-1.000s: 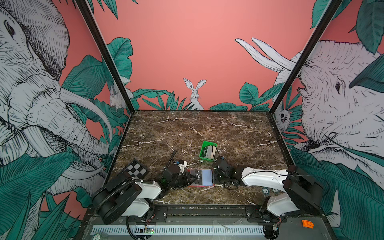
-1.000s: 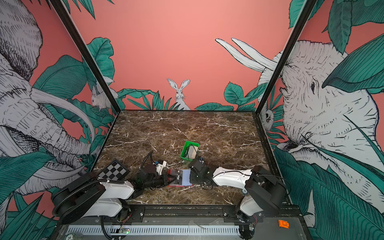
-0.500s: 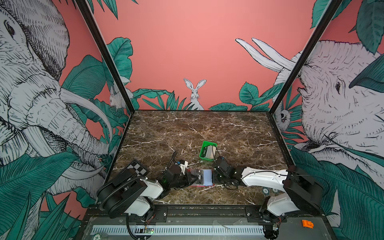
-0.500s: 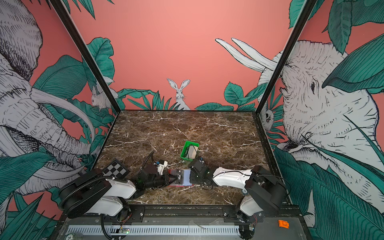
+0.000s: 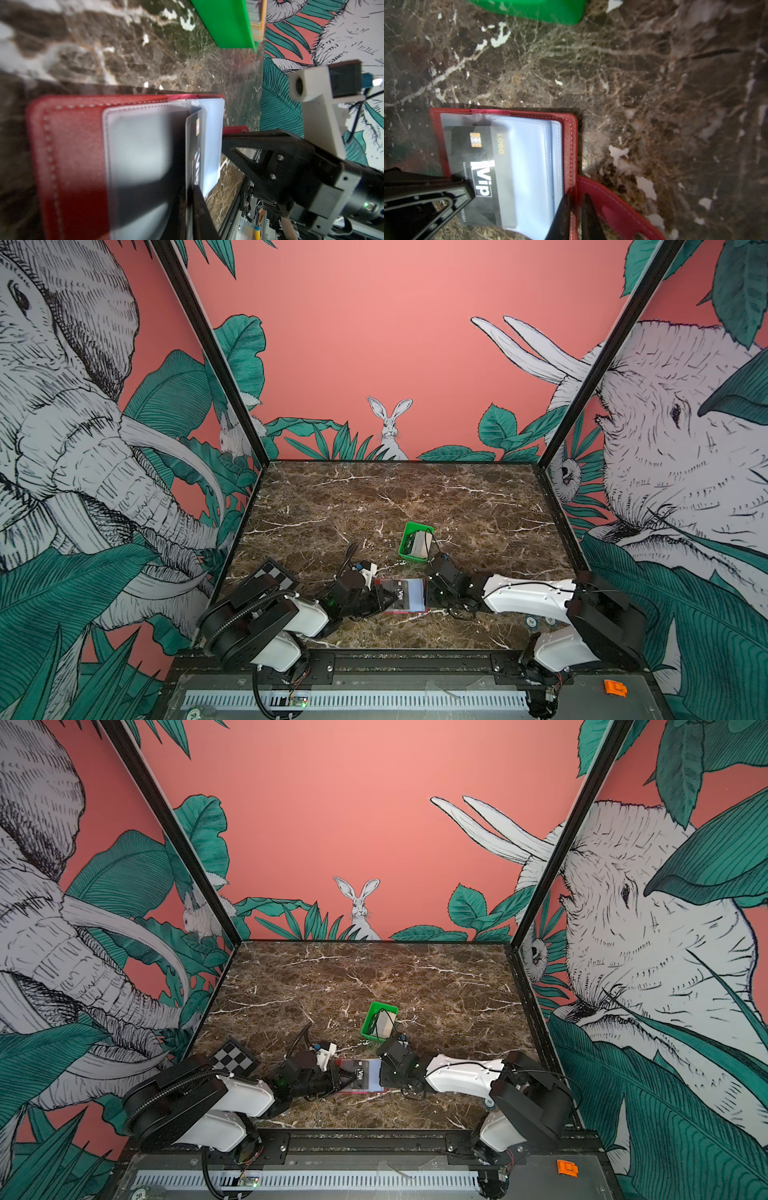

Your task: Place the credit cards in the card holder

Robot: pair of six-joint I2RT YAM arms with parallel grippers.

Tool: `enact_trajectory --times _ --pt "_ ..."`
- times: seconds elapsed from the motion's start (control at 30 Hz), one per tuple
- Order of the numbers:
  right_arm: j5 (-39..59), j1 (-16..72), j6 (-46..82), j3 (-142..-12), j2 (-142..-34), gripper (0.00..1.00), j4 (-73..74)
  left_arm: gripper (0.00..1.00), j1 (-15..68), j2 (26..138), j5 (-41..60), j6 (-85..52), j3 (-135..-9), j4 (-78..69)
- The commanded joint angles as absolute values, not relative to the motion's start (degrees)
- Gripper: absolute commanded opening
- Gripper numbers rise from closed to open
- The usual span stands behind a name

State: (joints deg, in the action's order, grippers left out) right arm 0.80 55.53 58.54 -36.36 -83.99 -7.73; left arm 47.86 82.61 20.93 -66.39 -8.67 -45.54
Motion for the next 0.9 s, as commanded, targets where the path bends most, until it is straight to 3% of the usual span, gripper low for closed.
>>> enact_trajectory --times 0.0,0.37,0.87 --pt "-1.01 55.8 58.97 -35.13 -85.16 0.13 -9.43 0.14 48.25 80.95 19.58 -65.62 -9.71 -37.82" --pt "-1.69 55.78 58.97 -35.46 -85.92 0.13 -11.12 0.28 48.3 76.07 18.37 -63.08 -12.89 -24.8" --pt "-1.51 55.79 58.97 -35.38 -86.14 0.08 -11.0 0.27 48.17 78.32 14.13 -58.48 -15.2 -18.74"
